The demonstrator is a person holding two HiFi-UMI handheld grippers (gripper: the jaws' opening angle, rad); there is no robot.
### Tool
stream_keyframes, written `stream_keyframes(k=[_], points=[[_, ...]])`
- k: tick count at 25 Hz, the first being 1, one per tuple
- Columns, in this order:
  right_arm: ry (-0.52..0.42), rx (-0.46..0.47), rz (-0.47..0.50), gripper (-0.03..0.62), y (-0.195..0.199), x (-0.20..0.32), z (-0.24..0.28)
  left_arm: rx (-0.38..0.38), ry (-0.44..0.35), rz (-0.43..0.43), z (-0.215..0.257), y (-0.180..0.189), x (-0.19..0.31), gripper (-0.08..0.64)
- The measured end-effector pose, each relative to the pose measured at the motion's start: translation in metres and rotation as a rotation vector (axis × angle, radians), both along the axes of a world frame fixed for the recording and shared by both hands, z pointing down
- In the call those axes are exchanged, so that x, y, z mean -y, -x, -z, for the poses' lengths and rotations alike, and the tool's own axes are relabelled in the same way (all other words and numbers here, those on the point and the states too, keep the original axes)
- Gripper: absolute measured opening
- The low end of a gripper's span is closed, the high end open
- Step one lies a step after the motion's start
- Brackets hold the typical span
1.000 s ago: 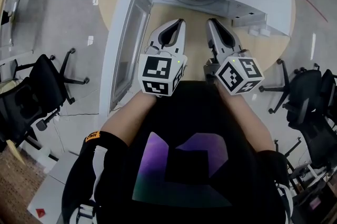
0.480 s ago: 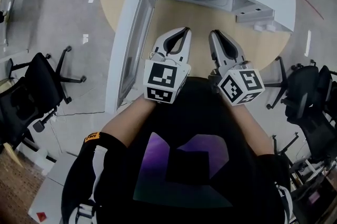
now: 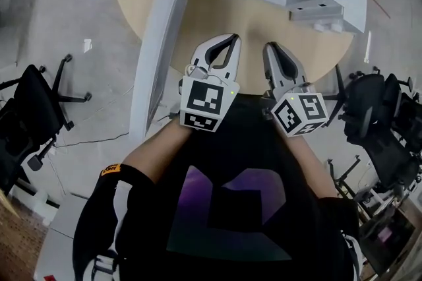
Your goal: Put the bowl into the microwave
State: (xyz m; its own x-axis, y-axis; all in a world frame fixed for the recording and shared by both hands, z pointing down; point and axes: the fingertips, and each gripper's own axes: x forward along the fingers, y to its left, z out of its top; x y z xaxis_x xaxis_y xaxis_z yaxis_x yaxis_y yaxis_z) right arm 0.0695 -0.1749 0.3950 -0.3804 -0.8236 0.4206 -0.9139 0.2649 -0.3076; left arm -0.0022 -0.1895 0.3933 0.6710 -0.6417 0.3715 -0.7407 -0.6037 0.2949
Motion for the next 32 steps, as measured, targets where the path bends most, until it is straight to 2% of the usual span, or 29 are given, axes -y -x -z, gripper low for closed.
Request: stream_keyframes(k=[10,17,26,32], points=[[-0.072,-0.016,0.060,0.046,-0.008,-0.011,0.015,0.031,-0.048,0.062,0.018,0.000,-0.012,0.046],[-0.095,-0.002,0.041,0.046,-0.054,-0.039,0.023,0.062,-0.059,0.081,0.021,-0.035,-0.042,0.046],[-0.121,-0.024,0.123,0.046,-0.091,-0.080,0.024,0.083,-0.047,0.137,0.021,-0.073,-0.087,0.046],[-0.143,-0.036,0.184,0.046,-0.105,-0.105,0.027,0.094,-0.059,0.197,0.025,-0.084,-0.118,0.046]])
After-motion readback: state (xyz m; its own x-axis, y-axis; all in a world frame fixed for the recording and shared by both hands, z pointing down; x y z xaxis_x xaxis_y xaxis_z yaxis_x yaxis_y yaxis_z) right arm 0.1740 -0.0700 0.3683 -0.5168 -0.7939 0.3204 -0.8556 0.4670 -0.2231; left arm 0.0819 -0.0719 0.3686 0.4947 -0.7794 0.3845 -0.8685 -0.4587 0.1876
